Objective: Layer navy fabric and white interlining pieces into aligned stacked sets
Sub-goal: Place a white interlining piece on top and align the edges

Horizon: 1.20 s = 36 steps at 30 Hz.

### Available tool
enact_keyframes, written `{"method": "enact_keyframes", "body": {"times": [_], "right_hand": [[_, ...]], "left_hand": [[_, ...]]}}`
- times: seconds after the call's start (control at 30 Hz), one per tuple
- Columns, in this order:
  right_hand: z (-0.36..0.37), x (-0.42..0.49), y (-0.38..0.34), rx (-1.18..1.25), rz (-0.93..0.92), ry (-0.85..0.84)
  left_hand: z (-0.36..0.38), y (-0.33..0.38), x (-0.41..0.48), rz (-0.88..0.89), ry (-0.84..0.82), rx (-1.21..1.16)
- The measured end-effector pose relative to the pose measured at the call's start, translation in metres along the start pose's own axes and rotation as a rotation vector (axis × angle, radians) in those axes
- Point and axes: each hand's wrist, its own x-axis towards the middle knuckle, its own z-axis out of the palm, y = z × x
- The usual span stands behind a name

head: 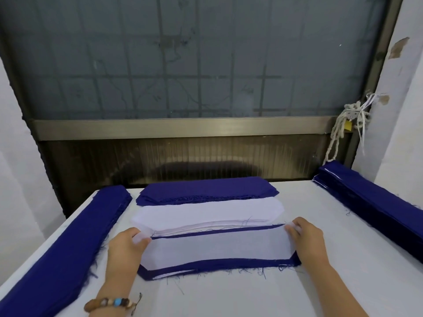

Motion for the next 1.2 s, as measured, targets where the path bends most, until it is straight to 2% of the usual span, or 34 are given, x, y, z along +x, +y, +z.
{"method": "enact_keyframes", "body": {"times": [0.1, 0.3, 0.43, 0.57, 0.73, 0.97, 1.2], "right_hand": [[0.002, 0.001, 0.0, -0.056, 0.026, 0.014], [0.004, 0.003, 0.003, -0.088, 0.047, 0.03], [0.003, 0.002, 0.003, -0.125, 0.022, 0.057], [0.002, 0.003, 0.002, -0.208, 0.008, 0.084], [0.002, 0.004, -0.001, -0.246, 0.021, 0.099], [0.003, 0.003, -0.001, -0.27, 0.044, 0.103], [0.001, 0.001, 0.001, -0.337, -0.014, 0.166]], "left_hand": [[0.003, -0.002, -0.002, 0.017, -0.038, 0.092], [0.005, -0.006, 0.001, -0.051, -0.025, 0.072], [0.004, -0.01, -0.001, 0.031, -0.015, 0.139], [0.001, -0.007, -0.005, 0.034, 0.0, 0.131], [0.0, -0.002, -0.005, -0.038, -0.017, 0.16], [-0.003, 0.001, -0.011, -0.035, -0.019, 0.2], [-0.003, -0.004, -0.01, 0.017, -0.009, 0.375]]}}
